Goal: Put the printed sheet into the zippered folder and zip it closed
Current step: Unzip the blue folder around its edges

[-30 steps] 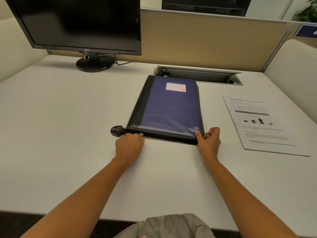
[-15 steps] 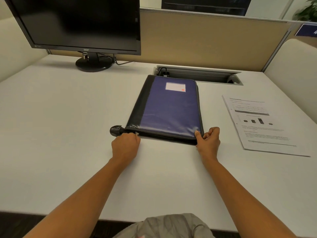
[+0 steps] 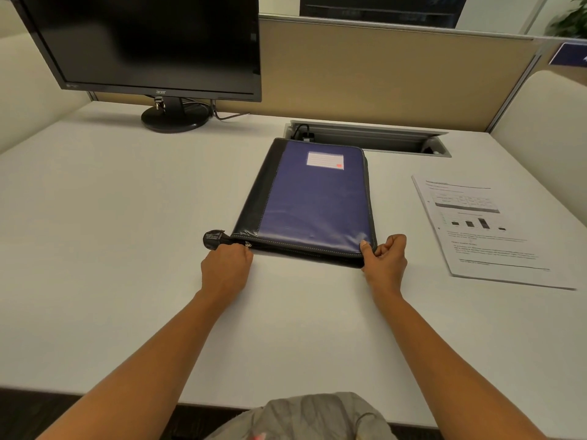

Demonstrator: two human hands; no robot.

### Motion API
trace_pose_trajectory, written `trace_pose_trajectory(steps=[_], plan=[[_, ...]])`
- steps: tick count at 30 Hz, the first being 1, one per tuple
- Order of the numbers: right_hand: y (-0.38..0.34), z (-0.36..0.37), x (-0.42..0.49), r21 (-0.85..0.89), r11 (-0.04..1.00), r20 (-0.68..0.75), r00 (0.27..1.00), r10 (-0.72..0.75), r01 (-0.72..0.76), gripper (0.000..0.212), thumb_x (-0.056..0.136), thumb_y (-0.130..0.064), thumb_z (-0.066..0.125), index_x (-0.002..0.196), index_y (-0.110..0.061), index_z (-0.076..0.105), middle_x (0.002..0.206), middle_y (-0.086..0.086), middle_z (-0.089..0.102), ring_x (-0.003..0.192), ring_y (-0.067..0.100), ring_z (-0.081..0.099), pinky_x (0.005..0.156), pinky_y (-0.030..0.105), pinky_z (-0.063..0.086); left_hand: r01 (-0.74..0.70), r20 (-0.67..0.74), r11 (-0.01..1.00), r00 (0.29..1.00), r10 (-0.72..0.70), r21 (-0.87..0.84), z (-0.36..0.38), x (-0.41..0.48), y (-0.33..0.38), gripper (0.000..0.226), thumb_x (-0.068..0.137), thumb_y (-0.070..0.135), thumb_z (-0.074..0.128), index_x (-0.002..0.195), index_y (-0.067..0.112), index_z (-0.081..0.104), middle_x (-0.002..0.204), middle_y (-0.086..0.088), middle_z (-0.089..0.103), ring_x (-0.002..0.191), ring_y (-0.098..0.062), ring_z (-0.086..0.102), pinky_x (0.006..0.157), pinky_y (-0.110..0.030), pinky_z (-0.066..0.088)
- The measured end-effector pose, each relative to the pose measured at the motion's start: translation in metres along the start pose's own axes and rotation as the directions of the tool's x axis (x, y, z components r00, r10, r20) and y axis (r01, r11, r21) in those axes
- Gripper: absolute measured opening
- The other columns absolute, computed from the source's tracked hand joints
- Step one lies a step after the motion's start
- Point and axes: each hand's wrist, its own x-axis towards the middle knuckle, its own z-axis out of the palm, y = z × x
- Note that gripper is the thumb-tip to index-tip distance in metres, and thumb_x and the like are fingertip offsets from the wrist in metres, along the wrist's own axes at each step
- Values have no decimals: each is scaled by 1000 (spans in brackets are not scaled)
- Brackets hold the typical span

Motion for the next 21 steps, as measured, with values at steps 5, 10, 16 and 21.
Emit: trace_pose_trajectory(steps=[5,10,16,21], plan=[[0,0,0,3,1000,4,1000,4,-4,32,83,-12,63,88,-12,32,64,-1,37,58,17,41,70,49,55,-46,-3,996,999,46,76,2,0,-3,37,98,21,30,90,5,62,93,-17,66,84,-36,60,63,-32,35],[0,0,0,9,1000,-3,1000,-1,1,32,83,-12,63,88,-12,32,64,-2,36,56,16,39,69,48,55,-68,-4,992,998,69,110,3,0,-6,32,96,19,33,89,7,62,91,-14,66,83,-34,60,62,-31,35],[1,1,0,7,1000,3,1000,4,-4,31,84,-12,63,87,-11,32,64,-2,36,58,17,40,69,49,54,-120,54,973,992,111,197,7,-3,6,22,94,9,38,97,8,60,98,-11,66,89,-31,61,67,-34,43],[1,0,-1,9,1000,3,1000,4,-4,30,84,-13,62,86,-11,32,63,-3,36,56,14,38,69,50,54,-175,94,954,983,157,243,12,-7,30,17,95,11,41,101,11,57,98,-10,67,90,-30,63,64,-33,42]])
